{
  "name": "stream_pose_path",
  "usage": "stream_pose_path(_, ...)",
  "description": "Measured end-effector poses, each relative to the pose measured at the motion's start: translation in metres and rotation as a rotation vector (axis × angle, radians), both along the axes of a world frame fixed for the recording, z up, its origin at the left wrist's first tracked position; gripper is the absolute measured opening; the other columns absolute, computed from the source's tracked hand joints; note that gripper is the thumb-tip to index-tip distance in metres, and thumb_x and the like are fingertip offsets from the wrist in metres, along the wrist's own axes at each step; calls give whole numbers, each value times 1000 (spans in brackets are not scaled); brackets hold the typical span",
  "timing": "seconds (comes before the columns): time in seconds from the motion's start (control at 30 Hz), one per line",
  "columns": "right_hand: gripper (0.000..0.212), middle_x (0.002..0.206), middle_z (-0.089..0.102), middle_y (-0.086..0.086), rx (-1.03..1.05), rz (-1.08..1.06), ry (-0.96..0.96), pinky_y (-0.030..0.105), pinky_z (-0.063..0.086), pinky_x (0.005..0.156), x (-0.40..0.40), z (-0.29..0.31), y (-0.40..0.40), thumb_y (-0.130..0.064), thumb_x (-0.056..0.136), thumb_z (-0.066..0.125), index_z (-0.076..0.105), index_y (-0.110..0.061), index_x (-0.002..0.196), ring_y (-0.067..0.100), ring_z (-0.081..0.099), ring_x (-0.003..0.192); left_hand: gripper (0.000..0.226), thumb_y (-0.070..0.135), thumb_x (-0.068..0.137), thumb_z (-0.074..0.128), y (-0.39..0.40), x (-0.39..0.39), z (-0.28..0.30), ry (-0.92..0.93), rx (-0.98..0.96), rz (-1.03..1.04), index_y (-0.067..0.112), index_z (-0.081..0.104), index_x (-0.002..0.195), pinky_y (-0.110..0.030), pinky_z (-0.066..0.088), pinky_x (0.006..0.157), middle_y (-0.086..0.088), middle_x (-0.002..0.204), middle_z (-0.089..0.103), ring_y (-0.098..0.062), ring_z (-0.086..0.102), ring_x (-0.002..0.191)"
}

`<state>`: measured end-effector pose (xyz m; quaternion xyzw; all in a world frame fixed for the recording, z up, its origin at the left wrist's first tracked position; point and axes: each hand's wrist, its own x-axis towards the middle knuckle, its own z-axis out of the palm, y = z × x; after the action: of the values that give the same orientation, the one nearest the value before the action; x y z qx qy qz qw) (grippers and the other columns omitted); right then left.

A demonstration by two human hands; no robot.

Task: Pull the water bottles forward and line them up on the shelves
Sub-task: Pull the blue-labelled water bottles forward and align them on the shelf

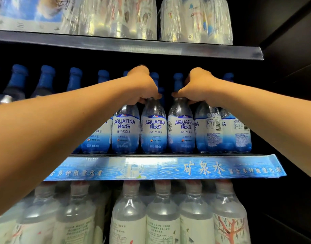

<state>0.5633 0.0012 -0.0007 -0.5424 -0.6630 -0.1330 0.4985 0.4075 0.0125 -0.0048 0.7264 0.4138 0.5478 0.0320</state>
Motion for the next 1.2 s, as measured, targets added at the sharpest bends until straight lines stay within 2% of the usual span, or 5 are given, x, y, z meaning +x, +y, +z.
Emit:
stream_pose_path(0.27,53,73,54,6,115,-184,-181,27,32,46,-4,-2,-1,-46,70,85,43,-14,61,22,50,69,40,1,75,82,3,1,0,-10,-20,2,-2,63,110,-43,60,79,-20,104,69,-33,69,94)
stream_pose_path(0.63,48,66,52,2,122,-162,-195,25,33,44,2,-2,1,-47,74,82,50,-11,66,16,45,58,42,16,73,86,8,1,-2,47,59,100,1,60,103,-46,60,79,-17,99,68,-31,69,87)
stream_pose_path(0.8,44,82,66,9,183,-122,-180,29,45,56,8,-2,-10,-46,79,76,66,-4,85,23,60,74,31,31,75,81,4,0,0,32,175,128,12,57,81,-26,40,51,-2,70,53,-15,47,59)
stream_pose_path(0.93,39,90,70,8,204,-134,-149,34,56,69,18,0,-24,-42,78,75,71,-7,95,24,66,83,35,32,77,73,-1,3,-7,78,340,241,15,44,66,-27,32,46,1,66,48,-16,44,57)
stream_pose_path(1.2,31,85,67,8,60,-336,-288,33,52,62,41,8,-53,-38,84,71,67,-7,86,27,64,83,38,34,79,68,-11,44,-8,150,525,171,0,66,96,-46,53,77,-15,88,70,-32,64,87)
